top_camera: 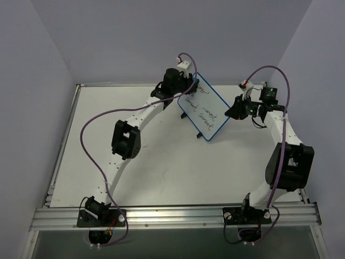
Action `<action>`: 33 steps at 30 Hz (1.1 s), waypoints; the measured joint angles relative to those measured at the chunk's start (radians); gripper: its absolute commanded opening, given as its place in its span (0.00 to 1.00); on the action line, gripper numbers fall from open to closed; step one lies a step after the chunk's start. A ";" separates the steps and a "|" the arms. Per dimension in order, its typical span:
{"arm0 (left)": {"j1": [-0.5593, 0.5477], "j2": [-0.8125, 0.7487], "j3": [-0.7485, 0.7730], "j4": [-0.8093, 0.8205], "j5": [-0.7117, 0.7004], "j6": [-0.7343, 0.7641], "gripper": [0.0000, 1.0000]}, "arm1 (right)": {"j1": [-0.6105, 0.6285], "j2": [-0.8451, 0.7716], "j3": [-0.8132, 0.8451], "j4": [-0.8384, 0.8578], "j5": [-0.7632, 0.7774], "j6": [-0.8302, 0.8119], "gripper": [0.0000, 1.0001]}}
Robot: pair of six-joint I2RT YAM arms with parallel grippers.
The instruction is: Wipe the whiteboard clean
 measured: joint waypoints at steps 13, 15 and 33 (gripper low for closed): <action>-0.089 -0.035 -0.082 0.071 -0.006 0.048 0.02 | -0.003 0.000 -0.005 -0.022 0.026 0.023 0.00; -0.109 -0.058 -0.120 0.082 -0.008 0.052 0.02 | -0.005 0.000 -0.006 -0.024 0.030 0.026 0.00; -0.149 -0.078 -0.107 0.026 -0.010 0.021 0.02 | -0.003 0.000 -0.010 -0.011 0.042 0.037 0.00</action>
